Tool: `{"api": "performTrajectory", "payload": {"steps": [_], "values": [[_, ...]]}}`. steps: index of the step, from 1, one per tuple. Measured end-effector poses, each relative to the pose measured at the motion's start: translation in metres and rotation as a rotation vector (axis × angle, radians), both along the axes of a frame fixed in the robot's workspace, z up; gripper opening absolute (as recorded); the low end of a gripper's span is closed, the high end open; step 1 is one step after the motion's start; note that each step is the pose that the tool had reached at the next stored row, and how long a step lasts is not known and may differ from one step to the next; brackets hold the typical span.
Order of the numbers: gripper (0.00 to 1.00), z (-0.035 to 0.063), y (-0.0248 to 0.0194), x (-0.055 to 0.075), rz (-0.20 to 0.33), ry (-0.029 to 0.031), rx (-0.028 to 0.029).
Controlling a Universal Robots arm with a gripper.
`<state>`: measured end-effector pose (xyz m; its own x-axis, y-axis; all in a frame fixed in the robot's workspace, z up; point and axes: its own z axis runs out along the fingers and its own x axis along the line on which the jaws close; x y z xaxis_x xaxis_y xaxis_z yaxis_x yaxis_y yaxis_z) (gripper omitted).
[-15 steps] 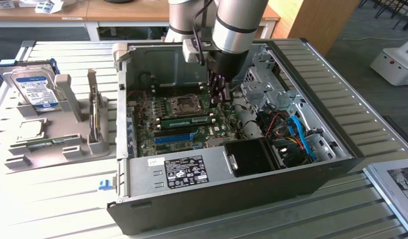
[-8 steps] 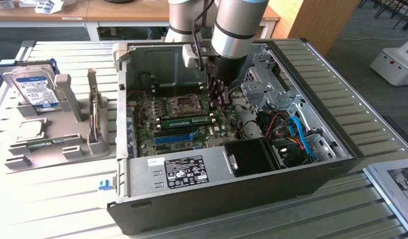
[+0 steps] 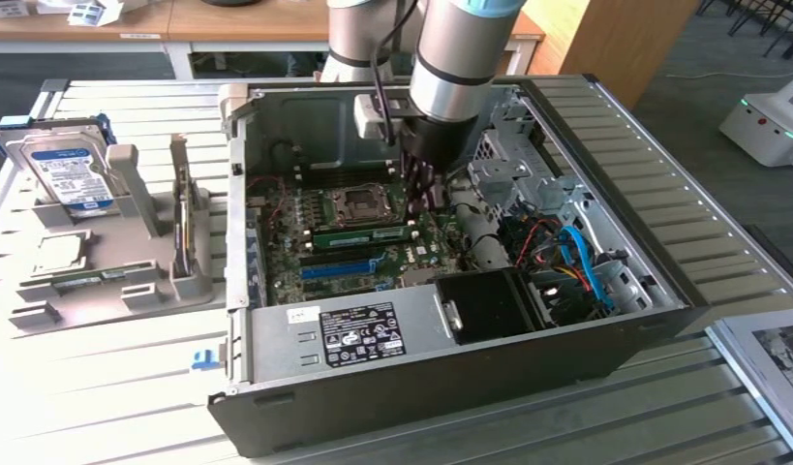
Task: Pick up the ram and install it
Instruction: 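Press down the ram until it locks into place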
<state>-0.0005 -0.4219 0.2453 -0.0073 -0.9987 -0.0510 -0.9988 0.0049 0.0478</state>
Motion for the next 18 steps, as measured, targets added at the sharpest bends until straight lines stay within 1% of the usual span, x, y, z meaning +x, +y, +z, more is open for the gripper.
{"api": "performTrajectory", "payload": {"steps": [7,13,18], "values": [[0.10,-0.0087,0.0000,0.0000,0.000,0.0000,0.0000],[0.10,-0.0091,0.0000,0.0002,0.000,0.0000,-0.0001],[0.10,-0.0091,0.0001,0.0037,0.000,0.0000,0.0001]]}}
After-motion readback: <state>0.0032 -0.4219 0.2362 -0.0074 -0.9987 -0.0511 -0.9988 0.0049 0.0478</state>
